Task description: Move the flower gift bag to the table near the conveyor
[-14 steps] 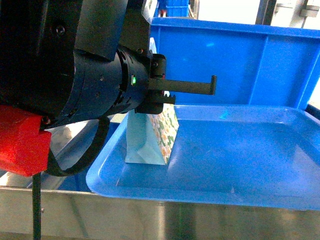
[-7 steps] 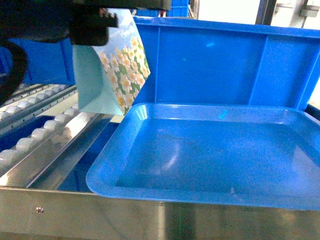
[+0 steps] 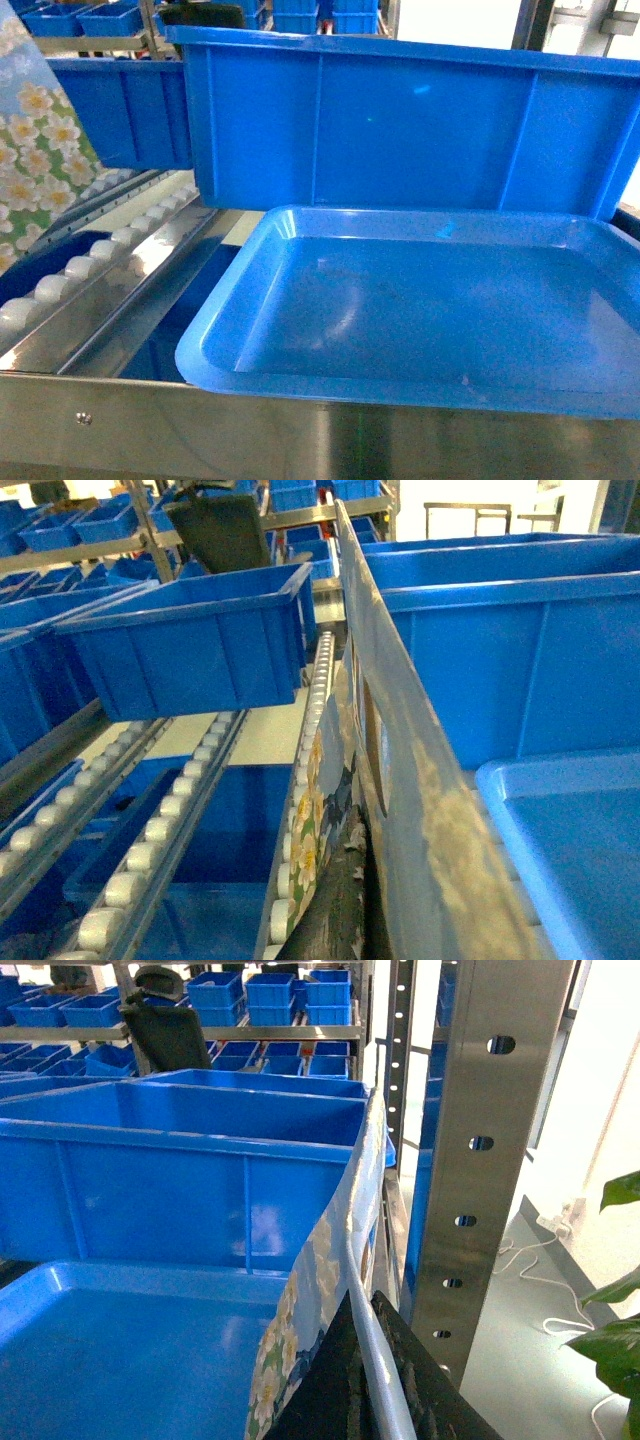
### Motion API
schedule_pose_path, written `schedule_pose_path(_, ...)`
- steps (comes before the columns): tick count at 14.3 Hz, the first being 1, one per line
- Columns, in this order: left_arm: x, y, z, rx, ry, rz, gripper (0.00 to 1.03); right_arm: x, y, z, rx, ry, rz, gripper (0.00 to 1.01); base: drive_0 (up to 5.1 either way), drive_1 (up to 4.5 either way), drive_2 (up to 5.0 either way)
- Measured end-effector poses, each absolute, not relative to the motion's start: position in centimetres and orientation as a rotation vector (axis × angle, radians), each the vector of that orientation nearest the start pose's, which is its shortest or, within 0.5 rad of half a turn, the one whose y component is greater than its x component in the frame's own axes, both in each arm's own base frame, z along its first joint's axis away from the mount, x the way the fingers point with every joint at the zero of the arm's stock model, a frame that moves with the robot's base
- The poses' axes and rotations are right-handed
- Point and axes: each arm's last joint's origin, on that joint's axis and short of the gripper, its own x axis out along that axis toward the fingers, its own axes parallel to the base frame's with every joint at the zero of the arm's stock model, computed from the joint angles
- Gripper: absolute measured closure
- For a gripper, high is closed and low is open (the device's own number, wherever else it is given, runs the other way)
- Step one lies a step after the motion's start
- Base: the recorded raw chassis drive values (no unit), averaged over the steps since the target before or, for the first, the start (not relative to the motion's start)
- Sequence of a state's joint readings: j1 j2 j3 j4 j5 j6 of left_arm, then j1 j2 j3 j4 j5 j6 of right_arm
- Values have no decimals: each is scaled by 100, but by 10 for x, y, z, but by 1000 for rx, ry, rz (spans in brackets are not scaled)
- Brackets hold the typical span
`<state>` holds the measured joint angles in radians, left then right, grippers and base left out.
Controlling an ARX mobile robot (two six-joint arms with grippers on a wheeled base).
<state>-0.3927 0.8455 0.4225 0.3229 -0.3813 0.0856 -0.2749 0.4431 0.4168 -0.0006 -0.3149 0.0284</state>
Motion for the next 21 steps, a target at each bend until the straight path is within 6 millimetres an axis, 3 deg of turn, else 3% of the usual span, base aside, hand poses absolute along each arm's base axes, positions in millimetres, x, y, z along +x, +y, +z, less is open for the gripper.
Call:
schedule_pose_path(4, 170, -60, 243, 131, 88, -55, 101, 121, -25, 268, 36, 27, 40, 99, 0, 0, 0)
schedule_pose_path(21, 169, -60, 243, 140, 87, -57, 101, 121, -25, 267, 36, 28, 40, 99, -488, 248, 248)
